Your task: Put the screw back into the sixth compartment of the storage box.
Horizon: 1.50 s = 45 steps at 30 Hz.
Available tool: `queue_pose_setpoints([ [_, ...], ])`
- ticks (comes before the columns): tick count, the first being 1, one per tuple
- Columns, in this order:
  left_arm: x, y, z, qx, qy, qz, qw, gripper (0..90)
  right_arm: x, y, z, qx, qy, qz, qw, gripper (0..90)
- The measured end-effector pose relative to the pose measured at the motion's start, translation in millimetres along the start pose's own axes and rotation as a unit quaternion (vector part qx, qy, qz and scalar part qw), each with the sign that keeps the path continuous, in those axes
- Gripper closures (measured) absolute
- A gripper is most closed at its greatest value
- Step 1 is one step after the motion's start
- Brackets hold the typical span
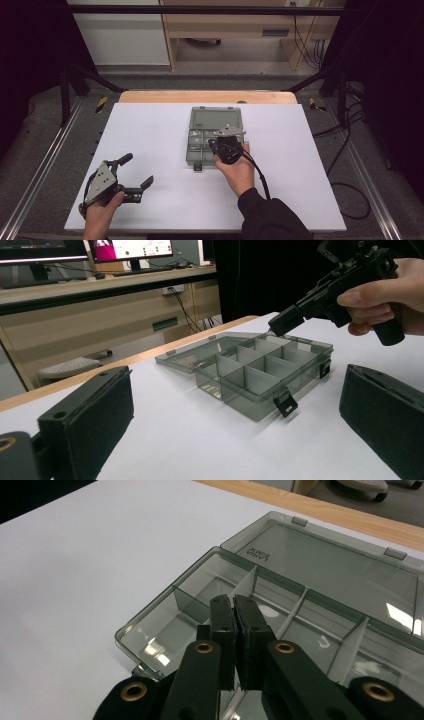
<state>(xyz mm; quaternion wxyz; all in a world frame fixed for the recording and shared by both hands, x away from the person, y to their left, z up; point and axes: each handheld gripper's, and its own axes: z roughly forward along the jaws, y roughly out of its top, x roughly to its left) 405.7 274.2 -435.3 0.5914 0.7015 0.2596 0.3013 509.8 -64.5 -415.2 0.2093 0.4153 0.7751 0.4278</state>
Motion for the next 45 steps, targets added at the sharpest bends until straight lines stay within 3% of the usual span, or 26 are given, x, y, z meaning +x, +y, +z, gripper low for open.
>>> queue_pose_setpoints([
  [12, 0.0, 0.0, -0.2, 0.0, 0.0, 0.0, 1.0, 0.7, 0.9, -3.8, 1.7, -0.007, 0.0, 0.003, 1.0, 87.7],
  [27, 0.3, -0.1, -0.3, 0.001, -0.001, 0.001, 1.0, 0.8, 4.9, -11.5, 13.0, 0.018, 0.003, -0.001, 0.9998, 87.0],
  [31, 0.6, 0.0, -0.5, -0.001, 0.0, 0.0, 1.0, 0.8, 7.2, -13.4, 12.6, 0.021, 0.006, -0.015, 0.9996, 75.4],
  [40, 0.5, -0.1, -0.6, -0.003, 0.001, -0.001, 1.0, 0.8, 7.8, -8.5, 1.6, 0.001, -0.005, -0.004, 1.0, 43.0],
  [45, 1.1, -0.1, -2.2, 0.0, 0.002, 0.0, 1.0, 0.8, 7.8, -6.2, -6.0, -0.011, 0.003, 0.001, 0.9999, 24.8],
])
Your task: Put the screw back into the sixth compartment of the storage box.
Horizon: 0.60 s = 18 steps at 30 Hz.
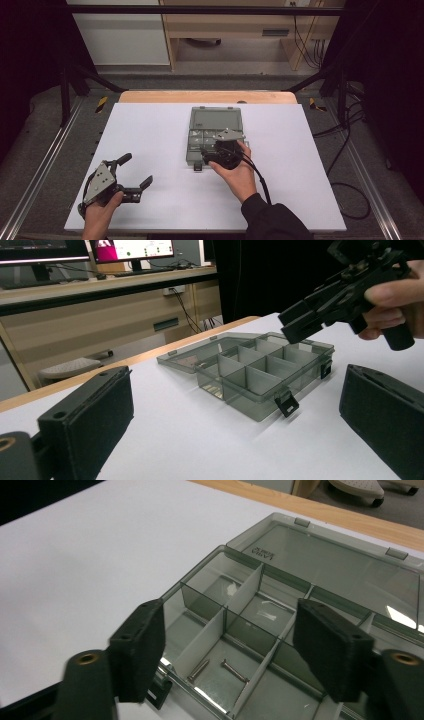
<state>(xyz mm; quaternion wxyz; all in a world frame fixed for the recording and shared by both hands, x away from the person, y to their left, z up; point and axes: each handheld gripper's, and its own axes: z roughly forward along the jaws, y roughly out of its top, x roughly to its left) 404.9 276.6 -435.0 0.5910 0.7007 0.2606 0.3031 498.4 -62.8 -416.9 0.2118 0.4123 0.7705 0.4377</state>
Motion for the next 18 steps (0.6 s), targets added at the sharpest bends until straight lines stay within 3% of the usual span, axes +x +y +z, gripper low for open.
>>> queue_pose_setpoints([
  [4, -0.4, -0.1, -0.2, -0.002, 0.003, -0.004, 1.0, 0.8, -1.3, 0.9, -8.8, -0.015, 0.013, -0.008, 0.9998, 14.9],
  [7, -0.2, 0.0, -1.3, 0.001, 0.003, 0.0, 1.0, 0.7, -2.9, 1.0, -15.4, -0.023, 0.015, -0.015, 0.9995, 12.5],
  [12, -0.3, 0.1, -1.9, 0.002, 0.005, 0.001, 1.0, 0.8, -9.8, 0.8, -28.7, -0.038, 0.015, -0.009, 0.9991, 12.7],
  [18, 0.4, -0.4, -2.7, 0.001, 0.006, -0.001, 1.0, 0.7, -21.1, -3.2, -47.4, -0.081, 0.012, 0.004, 0.9966, 13.5],
])
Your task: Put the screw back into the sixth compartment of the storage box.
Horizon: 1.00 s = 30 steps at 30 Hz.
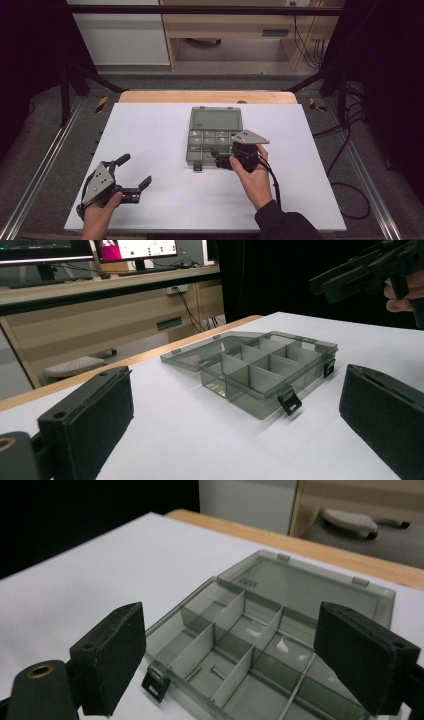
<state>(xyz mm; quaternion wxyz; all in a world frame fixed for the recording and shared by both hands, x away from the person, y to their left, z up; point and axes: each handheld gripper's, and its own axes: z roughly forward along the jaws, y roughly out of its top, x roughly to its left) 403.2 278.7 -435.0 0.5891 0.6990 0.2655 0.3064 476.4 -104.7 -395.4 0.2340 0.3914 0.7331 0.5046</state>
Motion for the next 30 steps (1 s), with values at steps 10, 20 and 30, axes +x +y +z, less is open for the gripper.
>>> queue_pose_setpoints([
  [10, -0.6, -0.3, 0.6, -0.002, 0.0, -0.004, 1.0, 0.7, -9.5, -6.0, -19.4, -0.033, -0.024, -0.019, 0.999, 10.7],
  [20, -0.4, -0.1, -0.7, 0.002, -0.001, 0.001, 1.0, 0.6, -17.9, -14.7, -30.4, -0.046, -0.024, -0.019, 0.9985, 10.4],
  [30, -0.4, -0.2, -0.4, 0.001, -0.002, 0.0, 1.0, 0.6, -28.3, -20.3, -46.7, -0.08, -0.027, -0.012, 0.9964, 10.2],
])
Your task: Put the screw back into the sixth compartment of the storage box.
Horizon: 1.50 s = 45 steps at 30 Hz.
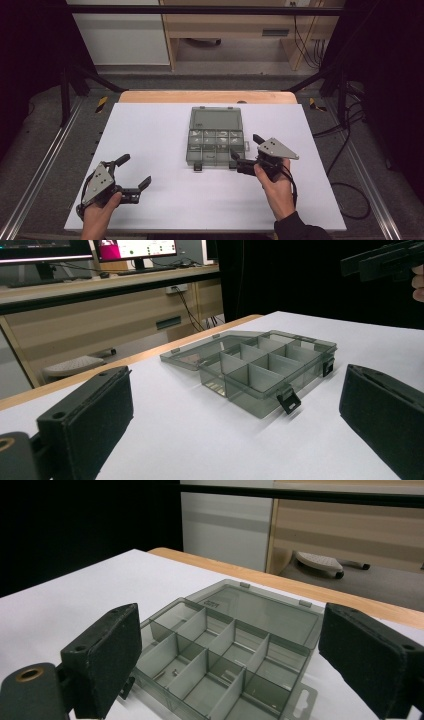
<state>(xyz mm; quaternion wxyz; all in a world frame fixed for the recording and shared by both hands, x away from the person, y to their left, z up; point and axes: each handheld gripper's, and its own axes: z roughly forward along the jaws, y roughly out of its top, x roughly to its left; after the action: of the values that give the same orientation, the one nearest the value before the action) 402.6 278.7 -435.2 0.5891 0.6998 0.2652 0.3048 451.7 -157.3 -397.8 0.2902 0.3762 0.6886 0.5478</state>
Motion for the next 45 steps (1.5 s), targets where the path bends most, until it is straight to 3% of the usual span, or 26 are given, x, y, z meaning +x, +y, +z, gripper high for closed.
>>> queue_pose_setpoints([
  [12, 0.0, 0.0, -0.2, 0.001, -0.001, 0.0, 1.0, 0.6, -13.2, -9.0, -19.6, 0.001, -0.011, 0.0, 0.9999, 7.8],
  [23, 0.3, -0.1, -0.5, 0.002, -0.002, 0.0, 1.0, 0.6, -25.2, -19.4, -39.2, -0.032, -0.016, -0.022, 0.9991, 8.7],
  [45, 2.4, -0.1, -2.3, 0.0, 0.001, -0.003, 1.0, 0.6, -51.7, -57.8, -72.8, -0.034, -0.02, -0.006, 0.9992, 5.6],
])
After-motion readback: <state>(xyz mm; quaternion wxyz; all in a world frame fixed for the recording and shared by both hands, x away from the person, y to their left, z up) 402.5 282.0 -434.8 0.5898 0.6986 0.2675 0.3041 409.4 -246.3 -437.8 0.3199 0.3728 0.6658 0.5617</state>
